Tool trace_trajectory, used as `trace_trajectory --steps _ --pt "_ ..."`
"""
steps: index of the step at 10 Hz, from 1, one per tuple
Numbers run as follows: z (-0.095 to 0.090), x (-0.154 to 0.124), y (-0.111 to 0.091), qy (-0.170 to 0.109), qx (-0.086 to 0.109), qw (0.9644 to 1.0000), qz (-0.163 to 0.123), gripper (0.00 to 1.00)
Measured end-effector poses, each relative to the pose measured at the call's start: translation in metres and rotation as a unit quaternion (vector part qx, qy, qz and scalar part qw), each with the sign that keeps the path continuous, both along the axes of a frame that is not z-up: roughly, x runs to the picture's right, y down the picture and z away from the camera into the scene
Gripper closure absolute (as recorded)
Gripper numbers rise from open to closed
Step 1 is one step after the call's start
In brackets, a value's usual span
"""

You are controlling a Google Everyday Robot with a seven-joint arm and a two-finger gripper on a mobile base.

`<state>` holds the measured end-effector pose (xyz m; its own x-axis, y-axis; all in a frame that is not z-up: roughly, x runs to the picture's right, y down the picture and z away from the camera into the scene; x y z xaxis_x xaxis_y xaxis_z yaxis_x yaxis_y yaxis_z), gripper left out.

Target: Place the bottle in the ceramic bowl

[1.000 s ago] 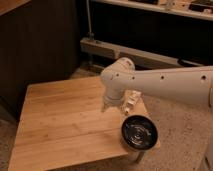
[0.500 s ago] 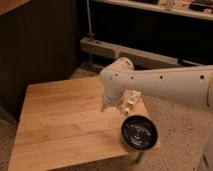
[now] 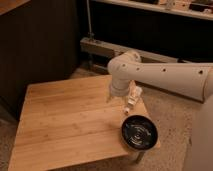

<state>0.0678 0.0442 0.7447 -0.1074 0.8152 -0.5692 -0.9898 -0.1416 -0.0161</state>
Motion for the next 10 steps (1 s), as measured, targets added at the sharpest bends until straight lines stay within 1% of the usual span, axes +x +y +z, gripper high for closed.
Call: trace_trajectory --steps 2,3,4,5,6,7,8,10 --pt "0.018 0.022 -0.009 -0.015 -0.005 0.9996 0.021 0.35" --pt "0.030 0.041 -0.011 -0.046 -0.011 0.9976 0.050 0.35" --pt "0.035 0.048 -0.012 -0.081 -0.010 0.9938 0.076 0.35" --pt "0.039 0.060 -0.009 -0.104 -0.008 0.9896 0.099 0.35" --pt "0.046 0.062 -0.009 -0.119 -0.006 0.9867 0.110 0.35" --pt "0.050 0.064 -0.009 -0.117 -0.006 0.9871 0.109 0.35" --pt "0.055 0.064 -0.010 -0.107 -0.006 0.9891 0.101 0.35" --pt "0.069 0.068 -0.015 -0.071 -0.013 0.9944 0.077 0.35"
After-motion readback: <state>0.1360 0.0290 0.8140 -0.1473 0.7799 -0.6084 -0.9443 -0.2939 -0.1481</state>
